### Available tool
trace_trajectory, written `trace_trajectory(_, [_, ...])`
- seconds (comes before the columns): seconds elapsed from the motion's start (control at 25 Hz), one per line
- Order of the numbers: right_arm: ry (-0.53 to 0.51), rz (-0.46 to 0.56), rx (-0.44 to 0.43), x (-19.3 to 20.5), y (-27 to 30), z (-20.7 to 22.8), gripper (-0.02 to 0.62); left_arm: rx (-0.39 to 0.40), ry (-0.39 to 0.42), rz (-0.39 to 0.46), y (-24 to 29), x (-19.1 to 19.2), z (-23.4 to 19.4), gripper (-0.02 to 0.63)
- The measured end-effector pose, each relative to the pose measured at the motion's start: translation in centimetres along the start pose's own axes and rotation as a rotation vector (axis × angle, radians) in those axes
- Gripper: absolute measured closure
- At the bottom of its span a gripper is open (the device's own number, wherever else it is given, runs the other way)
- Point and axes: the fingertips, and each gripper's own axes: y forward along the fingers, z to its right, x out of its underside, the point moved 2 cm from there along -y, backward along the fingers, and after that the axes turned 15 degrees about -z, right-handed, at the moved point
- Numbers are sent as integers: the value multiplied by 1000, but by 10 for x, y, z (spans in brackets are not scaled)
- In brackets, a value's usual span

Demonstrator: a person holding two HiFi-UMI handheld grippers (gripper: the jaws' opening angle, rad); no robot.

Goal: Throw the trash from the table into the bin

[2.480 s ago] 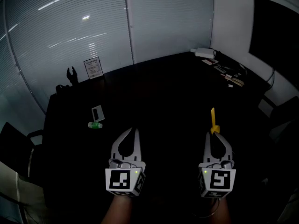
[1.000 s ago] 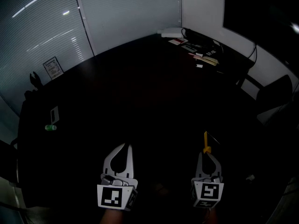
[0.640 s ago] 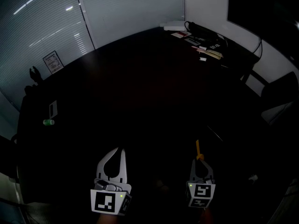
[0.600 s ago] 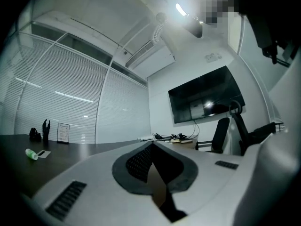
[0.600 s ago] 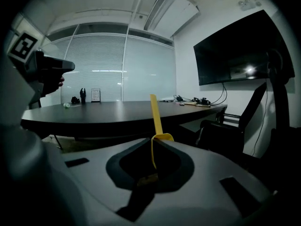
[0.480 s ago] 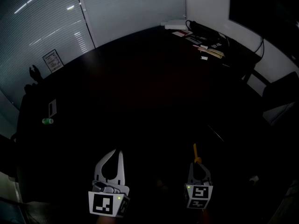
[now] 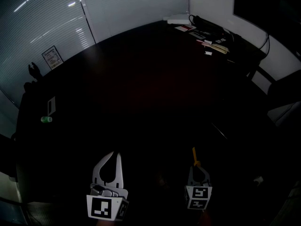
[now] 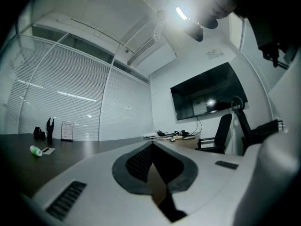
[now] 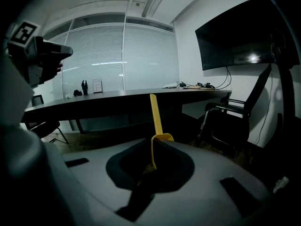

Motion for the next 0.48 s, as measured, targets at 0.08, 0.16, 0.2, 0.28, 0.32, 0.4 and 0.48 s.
trace_trajectory(0.08, [3, -5, 1, 2, 1, 1, 577, -1, 1, -1, 1, 0, 0, 609])
trace_trajectory(0.16, [12, -31, -3, 7, 4, 2, 575, 0, 1, -4, 2, 2, 0, 609])
trace_trajectory(0.2, [14, -52, -4, 10, 6, 2, 572, 0, 1, -5, 3, 2, 0, 609])
trace_trajectory(0.28, [13, -93, -4, 19, 10, 5, 552, 0, 0, -4, 4, 3, 1, 609])
trace_trajectory(0.32, [15, -103, -6, 21, 11, 6, 535, 0, 0, -5, 4, 3, 1, 609])
trace_trajectory(0.4, [43, -85, -19, 17, 11, 6, 515, 0, 1, -8, 3, 4, 1, 609])
trace_trajectory(0.48, [82, -33, -38, 6, 9, 5, 485, -3, 0, -11, 3, 4, 1, 609])
